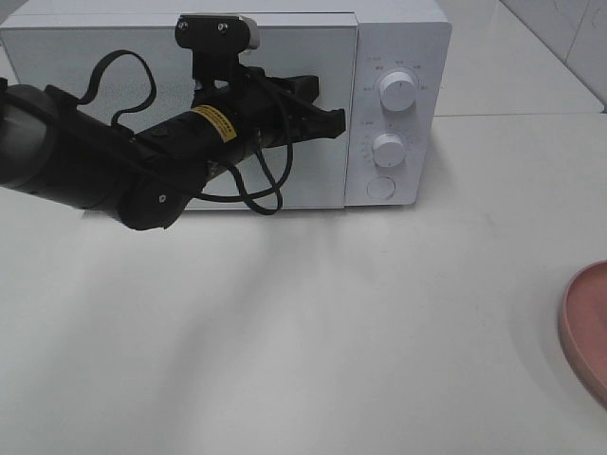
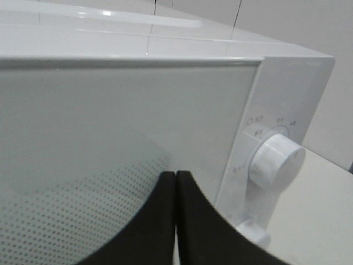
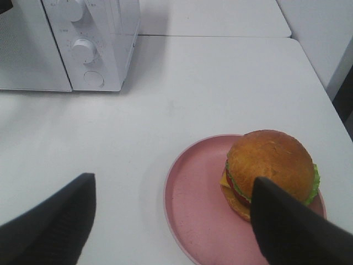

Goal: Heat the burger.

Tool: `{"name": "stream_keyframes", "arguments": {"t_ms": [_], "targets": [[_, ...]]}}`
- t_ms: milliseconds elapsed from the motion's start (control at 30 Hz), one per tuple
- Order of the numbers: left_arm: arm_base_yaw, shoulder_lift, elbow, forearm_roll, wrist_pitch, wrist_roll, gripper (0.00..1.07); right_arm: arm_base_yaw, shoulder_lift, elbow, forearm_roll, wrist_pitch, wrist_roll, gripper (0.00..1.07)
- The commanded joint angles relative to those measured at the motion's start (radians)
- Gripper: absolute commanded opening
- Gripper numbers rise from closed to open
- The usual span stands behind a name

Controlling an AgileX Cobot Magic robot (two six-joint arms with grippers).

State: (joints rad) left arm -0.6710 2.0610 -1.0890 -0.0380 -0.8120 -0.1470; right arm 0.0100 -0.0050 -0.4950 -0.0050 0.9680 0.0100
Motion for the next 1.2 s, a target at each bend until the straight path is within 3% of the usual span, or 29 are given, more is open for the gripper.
{"name": "stream_keyframes", "arguments": {"t_ms": [33,233,500,567,667,733,767,833,867,900,933,1033,1100,1167,1200], "targets": [[0.019,0.029,-0.059,-0.127,-0.003,0.012,0.0,-0.006,-0.025,0.001,-0.003,-0.008,0.001,0.73],[0.018,0.04,-0.067,-0.134,0.006,0.023,0.0,-0.006,-0.025,0.001,-0.003,-0.008,0.001,0.73],[-0.061,-0.016,-0.016,0.002,0.07,0.015,0.0,-0.006,-0.025,0.001,-0.003,-0.008,0.001,0.73],[-0.09,-0.061,0.004,0.008,0.234,0.015,0.0,-0.006,-0.025,0.001,-0.003,-0.008,0.001,0.73],[-0.098,-0.072,0.004,0.007,0.294,0.015,0.01,-0.006,-0.025,0.001,-0.003,-0.008,0.001,0.73],[-0.116,-0.114,0.003,0.008,0.518,0.015,0.18,-0.006,-0.025,0.001,-0.003,-0.008,0.001,0.73],[-0.116,-0.114,0.003,0.008,0.518,0.015,0.18,-0.006,-0.025,0.001,-0.003,-0.008,0.001,0.73],[-0.129,-0.157,0.003,0.008,0.705,0.015,0.54,-0.006,-0.025,0.001,-0.003,-0.008,0.001,0.73],[-0.129,-0.157,0.003,0.008,0.705,0.015,0.54,-0.006,-0.025,0.001,-0.003,-0.008,0.001,0.73],[-0.136,-0.184,0.003,0.007,0.819,0.015,0.84,-0.006,-0.025,0.001,-0.003,-0.008,0.001,0.73],[-0.138,-0.207,0.003,0.008,0.953,0.018,1.02,-0.006,-0.025,0.001,-0.003,-0.008,0.001,0.73],[-0.138,-0.215,0.003,0.009,1.014,0.018,1.01,-0.006,-0.025,0.001,-0.003,-0.008,0.001,0.73],[-0.138,-0.255,0.003,0.004,1.211,0.014,1.0,-0.006,-0.025,0.001,-0.003,-0.008,0.001,0.73],[-0.138,-0.27,0.003,-0.003,1.256,0.014,1.0,-0.006,-0.025,0.001,-0.003,-0.008,0.001,0.73],[-0.138,-0.302,0.003,-0.016,1.363,0.014,1.0,-0.006,-0.025,0.001,-0.003,-0.008,0.001,0.73]]}}
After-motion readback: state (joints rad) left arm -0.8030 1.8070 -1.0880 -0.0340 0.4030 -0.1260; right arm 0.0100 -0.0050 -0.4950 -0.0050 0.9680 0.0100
